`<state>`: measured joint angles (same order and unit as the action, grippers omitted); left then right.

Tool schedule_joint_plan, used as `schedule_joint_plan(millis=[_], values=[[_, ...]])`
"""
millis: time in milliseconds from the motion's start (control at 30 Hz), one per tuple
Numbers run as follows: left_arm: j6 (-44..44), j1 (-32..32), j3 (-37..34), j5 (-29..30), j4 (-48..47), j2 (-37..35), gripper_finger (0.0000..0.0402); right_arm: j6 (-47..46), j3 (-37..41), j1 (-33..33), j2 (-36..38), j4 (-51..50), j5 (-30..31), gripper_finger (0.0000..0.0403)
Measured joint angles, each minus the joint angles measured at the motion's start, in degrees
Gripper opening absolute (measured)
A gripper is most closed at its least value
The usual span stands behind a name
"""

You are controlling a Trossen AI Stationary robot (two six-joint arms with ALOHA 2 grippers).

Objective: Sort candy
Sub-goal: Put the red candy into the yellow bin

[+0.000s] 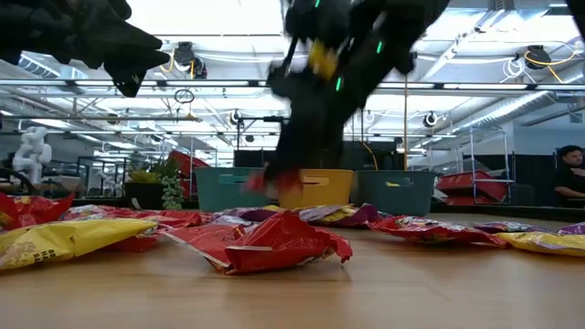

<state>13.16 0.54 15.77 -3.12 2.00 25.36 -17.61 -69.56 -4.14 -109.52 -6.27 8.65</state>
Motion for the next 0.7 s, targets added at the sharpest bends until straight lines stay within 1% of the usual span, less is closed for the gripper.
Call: schedule_joint_plan(millis=[133, 267, 433, 600, 700], values=[[0.0, 0.0, 0.0, 0.0, 0.0, 0.0, 0.0123, 0.3, -0.1, 0.1, 7.0, -4.1, 0.6, 0.0007], [0.0, 0.0, 0.0, 0.0, 0.0, 0.0, 0.0123, -0.1, -0.1, 0.6, 13.7, -5.2, 4.7, 0.0008], [0.0, 0.0, 0.0, 0.0, 0.0, 0.0, 0.0123, 0.4, -0.2, 3.9, 19.7, -5.5, 7.6, 0.0005], [0.0, 0.0, 0.0, 0.0, 0.0, 0.0, 0.0123, 0.6, -0.2, 11.1, 22.1, -5.1, 7.2, 0.0004], [0.0, 0.0, 0.0, 0.0, 0.1, 0.0, 0.0123, 1.7, -0.9, 16.2, 21.4, -5.9, 2.7, 0.0003]])
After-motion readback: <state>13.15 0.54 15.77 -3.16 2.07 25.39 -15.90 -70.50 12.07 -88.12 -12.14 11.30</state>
